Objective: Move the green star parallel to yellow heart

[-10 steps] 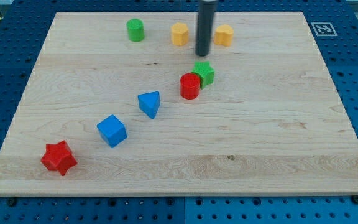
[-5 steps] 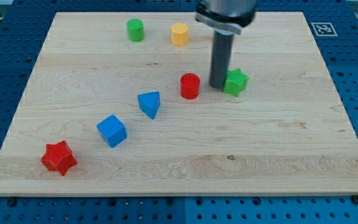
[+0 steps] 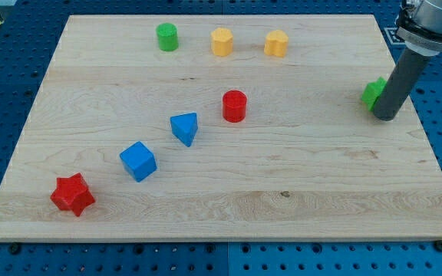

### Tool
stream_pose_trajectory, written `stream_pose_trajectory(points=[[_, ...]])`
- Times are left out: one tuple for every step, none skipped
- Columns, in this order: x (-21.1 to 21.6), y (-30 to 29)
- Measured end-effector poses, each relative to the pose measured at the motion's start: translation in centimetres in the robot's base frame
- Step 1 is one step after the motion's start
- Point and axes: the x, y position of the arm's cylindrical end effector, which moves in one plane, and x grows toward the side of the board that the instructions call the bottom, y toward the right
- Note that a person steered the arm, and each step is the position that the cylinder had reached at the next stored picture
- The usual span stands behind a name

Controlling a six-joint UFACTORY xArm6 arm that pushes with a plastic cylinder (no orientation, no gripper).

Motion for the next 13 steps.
stream_pose_trajectory(points=[[-0.4,0.1],[-2.1,0.1],[-4.2,0.1],[-6.5,0.1],[-8.8,0.1],[-10.8,0.1],[-11.6,0.3],[-9.9,2.9],[-11.4,5.6],[-14.4,5.7],[-14.8,5.6],[-15.3,4.2],[-15.2,2.8]])
